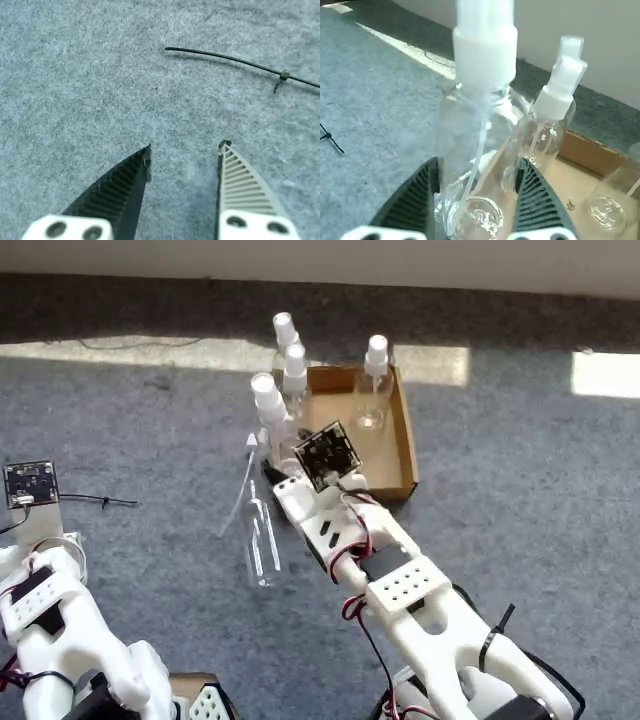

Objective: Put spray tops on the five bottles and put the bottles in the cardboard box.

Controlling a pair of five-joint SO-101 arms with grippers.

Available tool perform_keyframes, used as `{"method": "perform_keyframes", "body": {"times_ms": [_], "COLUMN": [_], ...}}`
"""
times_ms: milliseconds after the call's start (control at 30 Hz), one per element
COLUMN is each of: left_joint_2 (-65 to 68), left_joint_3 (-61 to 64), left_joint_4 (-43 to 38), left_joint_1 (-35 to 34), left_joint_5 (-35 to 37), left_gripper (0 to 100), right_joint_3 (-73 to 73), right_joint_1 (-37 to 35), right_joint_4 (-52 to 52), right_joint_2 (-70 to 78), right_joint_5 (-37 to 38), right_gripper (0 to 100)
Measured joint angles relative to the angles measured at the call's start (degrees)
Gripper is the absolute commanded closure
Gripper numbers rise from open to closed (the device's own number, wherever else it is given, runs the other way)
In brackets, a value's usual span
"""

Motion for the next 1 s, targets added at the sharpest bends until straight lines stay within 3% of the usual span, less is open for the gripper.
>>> {"method": "perform_keyframes", "body": {"times_ms": [667, 1000], "left_joint_2": [0.00, 0.00], "left_joint_3": [0.88, 0.88], "left_joint_4": [0.00, 0.00], "left_joint_1": [1.49, 1.67], "left_joint_5": [0.00, 0.00], "left_gripper": [79, 79], "right_joint_3": [-0.18, -0.79], "right_joint_1": [3.16, 3.34], "right_joint_4": [-17.05, -18.55], "right_joint_2": [16.88, 22.86], "right_joint_5": [-1.85, -1.85], "right_gripper": [98.3, 98.3]}}
